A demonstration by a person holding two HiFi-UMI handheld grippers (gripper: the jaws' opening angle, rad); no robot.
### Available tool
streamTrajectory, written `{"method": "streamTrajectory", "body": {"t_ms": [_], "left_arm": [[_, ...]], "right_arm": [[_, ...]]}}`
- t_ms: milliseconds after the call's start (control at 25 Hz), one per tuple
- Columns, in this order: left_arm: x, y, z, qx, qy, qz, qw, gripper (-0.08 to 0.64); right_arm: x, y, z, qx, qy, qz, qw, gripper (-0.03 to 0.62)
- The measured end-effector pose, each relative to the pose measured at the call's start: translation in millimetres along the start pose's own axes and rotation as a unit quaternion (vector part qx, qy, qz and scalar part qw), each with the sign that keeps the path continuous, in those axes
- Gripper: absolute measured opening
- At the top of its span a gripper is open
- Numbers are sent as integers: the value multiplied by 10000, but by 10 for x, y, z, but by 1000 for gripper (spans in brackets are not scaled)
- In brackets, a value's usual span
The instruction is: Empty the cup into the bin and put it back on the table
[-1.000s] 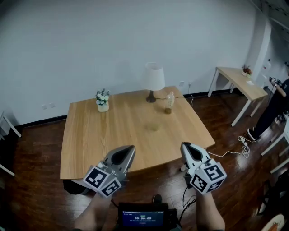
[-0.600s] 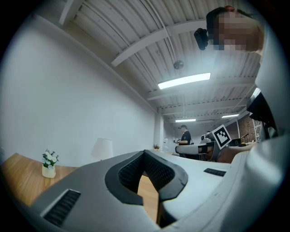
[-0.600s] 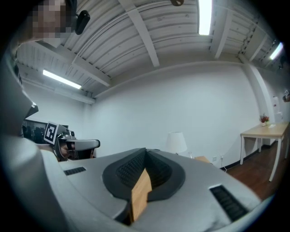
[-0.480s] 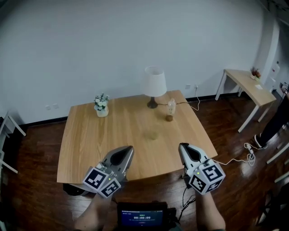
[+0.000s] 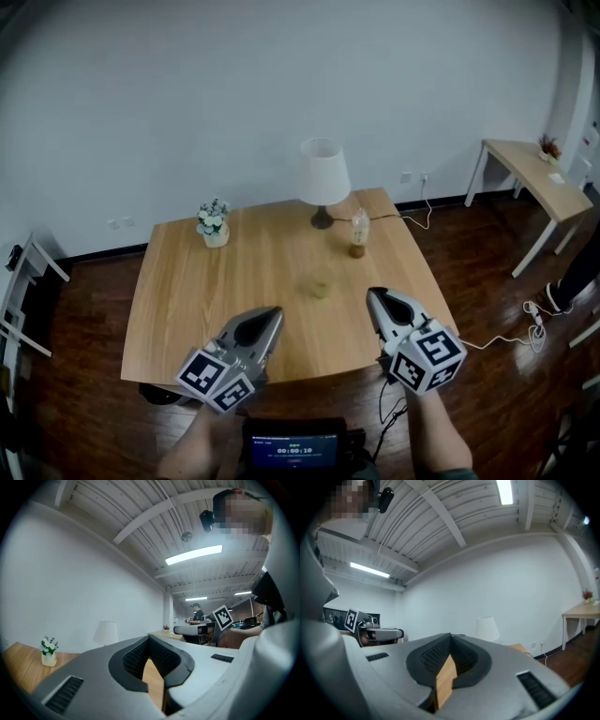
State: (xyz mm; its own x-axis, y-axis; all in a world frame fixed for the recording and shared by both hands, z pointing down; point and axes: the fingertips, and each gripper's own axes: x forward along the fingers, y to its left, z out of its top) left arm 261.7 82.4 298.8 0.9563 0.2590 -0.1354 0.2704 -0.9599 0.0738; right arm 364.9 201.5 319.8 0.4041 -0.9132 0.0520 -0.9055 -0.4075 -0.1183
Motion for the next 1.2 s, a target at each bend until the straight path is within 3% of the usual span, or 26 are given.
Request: {"method": "streamTrajectory", "body": {"t_ms": [640,1200], "left_arm": [[298,778,-51,-138,-45,372,9992,-3],[570,1529,-219,-430,-34,186,9989,-3]], "right_arm": [[722,-257,6,-33,137,10,9999,2],[1520,-419,-92,-202,433,-199,9987,3]]}}
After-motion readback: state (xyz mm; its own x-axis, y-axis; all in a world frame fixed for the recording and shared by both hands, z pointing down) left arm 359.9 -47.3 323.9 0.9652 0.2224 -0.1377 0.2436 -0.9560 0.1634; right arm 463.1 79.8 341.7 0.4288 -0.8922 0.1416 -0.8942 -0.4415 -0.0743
